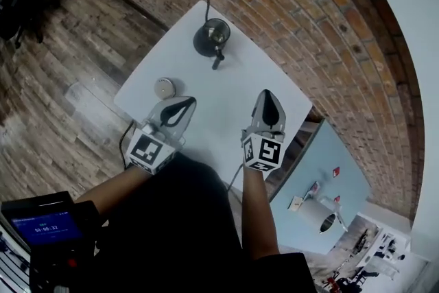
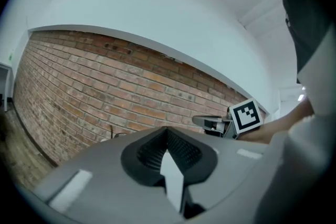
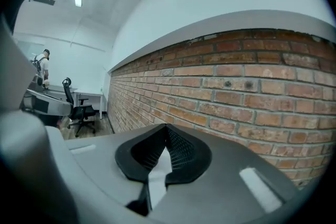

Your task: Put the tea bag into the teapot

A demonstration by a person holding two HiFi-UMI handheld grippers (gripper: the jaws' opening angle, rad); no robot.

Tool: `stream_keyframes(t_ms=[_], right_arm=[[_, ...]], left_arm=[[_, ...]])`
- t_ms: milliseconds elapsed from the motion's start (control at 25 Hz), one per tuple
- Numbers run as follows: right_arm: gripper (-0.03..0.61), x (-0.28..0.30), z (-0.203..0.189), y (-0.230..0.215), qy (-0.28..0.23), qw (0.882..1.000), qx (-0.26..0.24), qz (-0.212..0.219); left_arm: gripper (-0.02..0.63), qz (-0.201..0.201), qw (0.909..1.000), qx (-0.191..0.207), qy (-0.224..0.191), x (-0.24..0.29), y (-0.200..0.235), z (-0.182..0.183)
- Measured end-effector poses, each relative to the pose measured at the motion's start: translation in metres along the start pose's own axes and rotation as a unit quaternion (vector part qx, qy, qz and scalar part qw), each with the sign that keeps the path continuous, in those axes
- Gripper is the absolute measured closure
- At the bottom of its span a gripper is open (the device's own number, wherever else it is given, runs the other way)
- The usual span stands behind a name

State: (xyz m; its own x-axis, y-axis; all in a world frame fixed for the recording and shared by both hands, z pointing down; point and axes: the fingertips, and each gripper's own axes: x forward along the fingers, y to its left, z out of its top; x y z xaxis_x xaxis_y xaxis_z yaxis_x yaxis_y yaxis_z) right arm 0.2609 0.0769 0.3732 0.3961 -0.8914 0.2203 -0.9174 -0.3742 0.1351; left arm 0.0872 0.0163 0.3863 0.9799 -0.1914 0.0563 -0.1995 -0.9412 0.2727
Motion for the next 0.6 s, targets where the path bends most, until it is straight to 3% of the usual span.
stream_keyframes(t_ms=[280, 600], right_arm=[[0.577, -0.058, -0.001, -0.031, 0.009, 0.998, 0.005, -0.063], [0.576, -0.129, -0.013, -0.056, 0.015, 0.993, 0.06, -0.099]], left_arm=[[0.614, -0.088, 0.996, 0.019, 0.001, 0.035, -0.059, 0.009], [0.614, -0.126, 0.9905, 0.053, 0.02, 0.057, -0.104, -0.001]])
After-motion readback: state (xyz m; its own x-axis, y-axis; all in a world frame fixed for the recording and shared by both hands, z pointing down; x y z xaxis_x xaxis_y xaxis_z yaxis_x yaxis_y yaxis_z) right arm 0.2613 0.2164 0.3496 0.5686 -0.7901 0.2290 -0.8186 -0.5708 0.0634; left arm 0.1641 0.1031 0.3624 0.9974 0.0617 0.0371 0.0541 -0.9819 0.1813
